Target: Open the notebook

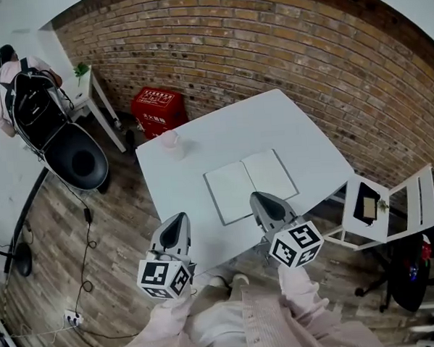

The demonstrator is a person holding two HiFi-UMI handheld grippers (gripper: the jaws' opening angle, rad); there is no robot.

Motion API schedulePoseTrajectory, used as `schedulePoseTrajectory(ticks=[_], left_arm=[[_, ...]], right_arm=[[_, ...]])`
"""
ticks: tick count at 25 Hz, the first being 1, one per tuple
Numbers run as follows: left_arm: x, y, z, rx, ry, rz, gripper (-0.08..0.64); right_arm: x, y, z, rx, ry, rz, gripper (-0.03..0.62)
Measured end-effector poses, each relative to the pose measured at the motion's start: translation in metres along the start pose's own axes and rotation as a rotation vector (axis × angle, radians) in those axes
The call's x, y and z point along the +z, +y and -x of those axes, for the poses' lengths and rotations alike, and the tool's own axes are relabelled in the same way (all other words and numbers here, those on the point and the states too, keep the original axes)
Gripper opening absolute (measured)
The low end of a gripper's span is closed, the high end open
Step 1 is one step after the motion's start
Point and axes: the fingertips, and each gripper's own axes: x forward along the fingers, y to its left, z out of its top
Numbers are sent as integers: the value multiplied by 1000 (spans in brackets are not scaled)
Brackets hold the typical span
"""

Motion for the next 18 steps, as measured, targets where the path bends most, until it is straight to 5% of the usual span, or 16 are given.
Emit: schedulePoseTrajectory(ticks=[18], left_arm=[[32, 13, 16, 43, -51, -26, -8]], right_arm=[[35, -10, 13, -29, -84, 52, 5]])
